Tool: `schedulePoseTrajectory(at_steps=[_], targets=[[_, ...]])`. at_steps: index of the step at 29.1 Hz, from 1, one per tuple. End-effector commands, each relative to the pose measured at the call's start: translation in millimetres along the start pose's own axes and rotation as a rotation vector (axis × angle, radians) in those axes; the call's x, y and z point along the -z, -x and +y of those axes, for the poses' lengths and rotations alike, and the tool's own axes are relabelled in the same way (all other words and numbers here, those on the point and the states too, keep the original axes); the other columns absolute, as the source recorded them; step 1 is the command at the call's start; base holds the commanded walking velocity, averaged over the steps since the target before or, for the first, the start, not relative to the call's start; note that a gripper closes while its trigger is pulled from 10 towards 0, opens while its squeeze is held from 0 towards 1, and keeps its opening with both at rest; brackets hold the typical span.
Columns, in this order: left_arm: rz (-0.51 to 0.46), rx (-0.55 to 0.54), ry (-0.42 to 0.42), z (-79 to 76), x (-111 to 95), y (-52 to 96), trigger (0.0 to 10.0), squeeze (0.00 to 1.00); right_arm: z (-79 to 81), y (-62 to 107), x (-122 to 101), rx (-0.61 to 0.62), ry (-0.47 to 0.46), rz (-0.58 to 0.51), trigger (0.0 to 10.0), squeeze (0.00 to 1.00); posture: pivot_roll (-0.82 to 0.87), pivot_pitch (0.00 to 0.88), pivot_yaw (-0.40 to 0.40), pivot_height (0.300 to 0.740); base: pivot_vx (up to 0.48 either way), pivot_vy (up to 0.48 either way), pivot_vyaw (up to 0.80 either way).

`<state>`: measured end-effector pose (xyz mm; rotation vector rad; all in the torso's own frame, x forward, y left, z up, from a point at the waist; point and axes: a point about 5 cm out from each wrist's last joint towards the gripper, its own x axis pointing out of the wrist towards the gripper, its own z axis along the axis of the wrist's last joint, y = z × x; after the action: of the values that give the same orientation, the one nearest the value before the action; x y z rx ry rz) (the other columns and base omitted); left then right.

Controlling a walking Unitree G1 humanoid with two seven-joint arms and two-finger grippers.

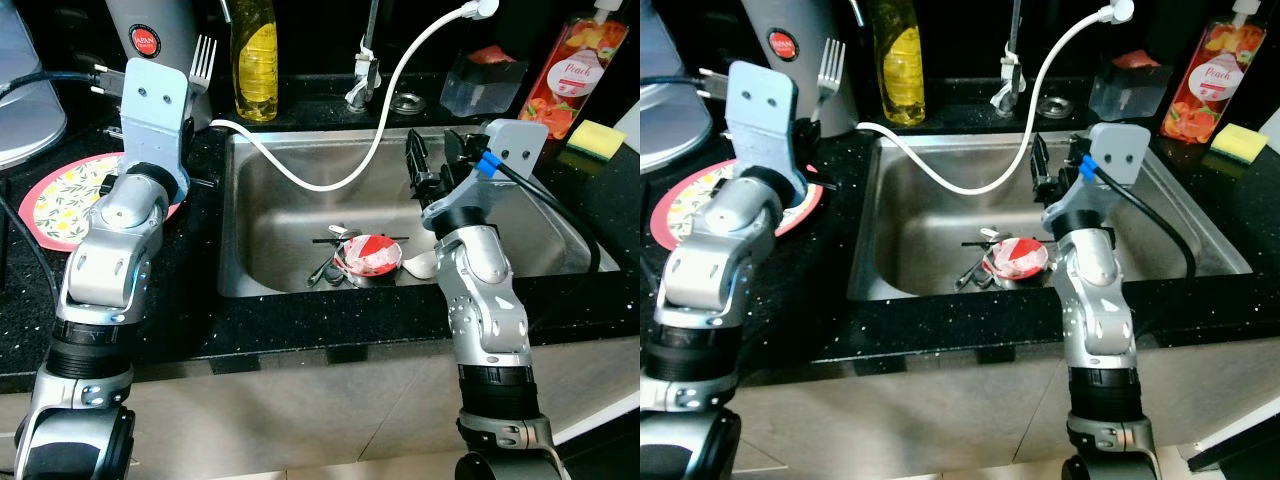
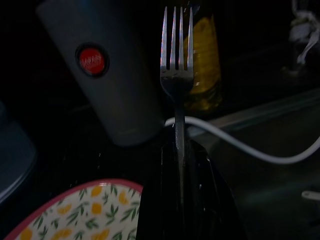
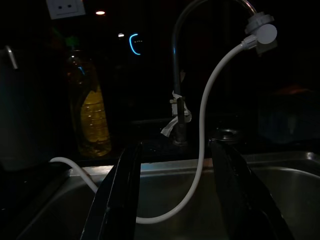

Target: Kitchen organization

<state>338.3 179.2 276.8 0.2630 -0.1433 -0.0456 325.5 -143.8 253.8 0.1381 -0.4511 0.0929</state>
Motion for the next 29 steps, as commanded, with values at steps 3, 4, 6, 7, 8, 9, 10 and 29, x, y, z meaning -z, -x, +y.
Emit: schedulePoseTrajectory(at_steps=[3,4,6,7,8,9,10,29], targets=[[0.032,-0.002,-0.016,-1.0,5,-7.3,10.0,0.00,2.4,-2.4,1,-0.020,-0.002,-0.004,10.0,0.00,0.21,0.000,-0.008,0.740,0.000,0.000,0.00],[0.032,-0.002,-0.016,-1.0,5,-7.3,10.0,0.00,2.4,-2.4,1,-0.020,-0.002,-0.004,10.0,0.00,0.21,0.000,-0.008,0.740,0.000,0.000,0.00],[0.106,0.023,0.004,-4.9,13,-15.6,10.0,0.00,3.5,-3.8,-1,-0.023,-0.003,-0.006,10.0,0.00,0.21,0.000,-0.015,0.740,0.000,0.000,0.00],[0.124,0.030,0.010,-6.1,15,-17.7,10.0,0.00,4.0,-4.3,-1,-0.025,-0.004,-0.007,10.0,0.00,0.21,0.000,-0.015,0.740,0.000,0.000,0.00],[0.139,0.044,0.008,-8.1,16,-20.3,10.0,0.00,4.4,-4.7,-2,-0.030,-0.003,-0.008,10.0,0.00,0.21,0.000,-0.016,0.740,0.000,0.000,0.00],[0.148,0.054,0.006,-9.4,17,-21.9,10.0,0.00,4.6,-4.8,-2,-0.032,-0.002,-0.009,10.0,0.00,0.21,0.000,-0.016,0.740,0.000,0.000,0.00],[0.149,0.063,-0.002,-10.3,17,-24.8,10.0,0.00,4.5,-4.5,-2,-0.033,-0.001,-0.008,10.0,0.00,0.21,0.000,-0.020,0.740,0.000,0.000,0.00],[-0.024,0.079,-0.078,-5.8,-2,-44.5,10.0,0.00,6.9,-1.6,-3,-0.041,-0.001,-0.001,10.0,0.00,0.20,0.034,-0.029,0.740,0.000,0.000,0.00]])
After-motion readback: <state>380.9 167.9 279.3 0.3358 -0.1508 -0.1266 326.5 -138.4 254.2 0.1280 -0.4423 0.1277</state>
